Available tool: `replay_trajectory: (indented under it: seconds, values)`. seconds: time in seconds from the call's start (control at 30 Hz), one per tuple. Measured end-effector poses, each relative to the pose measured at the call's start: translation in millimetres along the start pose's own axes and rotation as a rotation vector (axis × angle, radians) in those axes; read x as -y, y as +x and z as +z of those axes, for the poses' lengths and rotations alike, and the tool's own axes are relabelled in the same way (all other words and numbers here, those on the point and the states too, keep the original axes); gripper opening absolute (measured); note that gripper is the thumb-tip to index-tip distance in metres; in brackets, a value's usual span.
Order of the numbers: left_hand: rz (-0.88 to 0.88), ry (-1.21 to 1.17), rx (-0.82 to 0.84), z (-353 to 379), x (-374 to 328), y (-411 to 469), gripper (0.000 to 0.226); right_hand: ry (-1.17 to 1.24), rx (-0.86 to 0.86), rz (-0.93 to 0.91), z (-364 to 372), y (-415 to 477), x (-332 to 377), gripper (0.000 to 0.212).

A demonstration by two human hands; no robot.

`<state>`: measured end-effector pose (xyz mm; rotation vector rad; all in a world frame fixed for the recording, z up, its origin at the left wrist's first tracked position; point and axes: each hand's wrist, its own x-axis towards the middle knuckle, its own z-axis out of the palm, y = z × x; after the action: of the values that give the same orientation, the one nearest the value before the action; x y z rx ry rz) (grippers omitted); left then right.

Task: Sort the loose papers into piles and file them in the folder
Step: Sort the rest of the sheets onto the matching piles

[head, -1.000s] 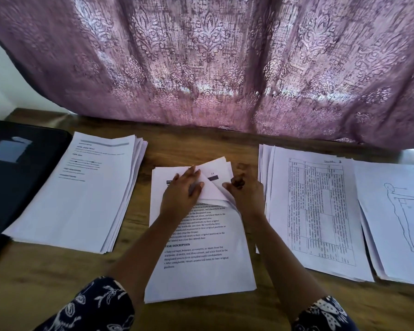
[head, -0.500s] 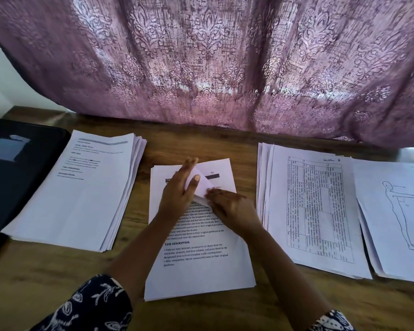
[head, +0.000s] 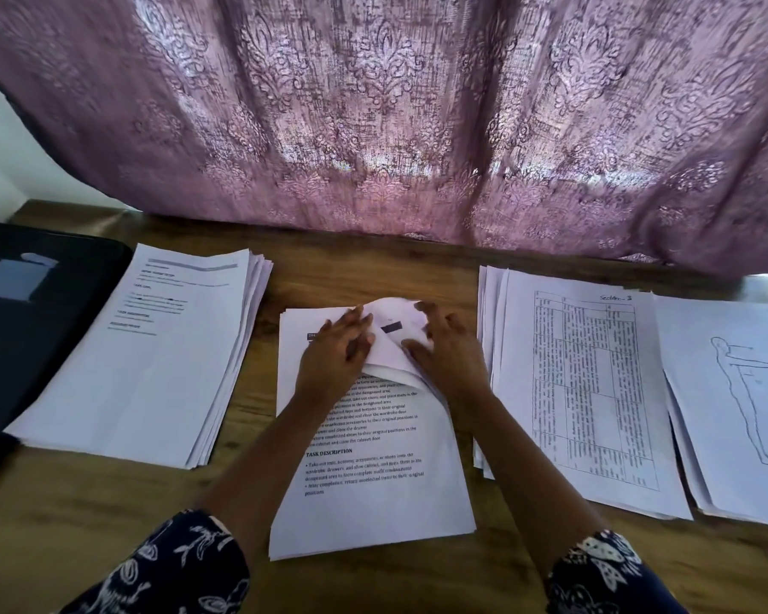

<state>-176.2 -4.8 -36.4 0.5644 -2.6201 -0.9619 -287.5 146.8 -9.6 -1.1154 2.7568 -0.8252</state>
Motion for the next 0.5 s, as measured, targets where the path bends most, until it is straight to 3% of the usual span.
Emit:
replay_trajectory:
  seconds: [0.07, 0.13, 0.23, 0.33, 0.4, 0.5]
  values:
    - [-0.023, 0.0, 0.029, -1, -2, 1, 0.054, 0.221, -0.105, 0.129, 0, -5, 8, 0.058]
    - [-0.046, 0.006, 0.046, -1, -3, 0, 0.055, 0.285, -0.132, 0.154, 3, -10, 12, 0.053]
    - [-0.032, -0.026, -0.002, 0, -4, 0, 0.052, 0.031, -0.154, -0.067, 11, -21, 15, 0.034]
    - [-0.007, -0.215, -0.074, 0, -2, -2, 0.051, -0.206, -0.273, -0.349, 16, -30, 13, 0.02]
    - [0.018, -0.29, -0.095, 1, 1, -3, 0.048, -0.246, -0.279, -0.441, 15, -33, 9, 0.017]
    - [-0.029, -0.297, -0.076, 3, 6, -3, 0.05, -0.117, -0.151, -0.546, 12, -28, 1, 0.021]
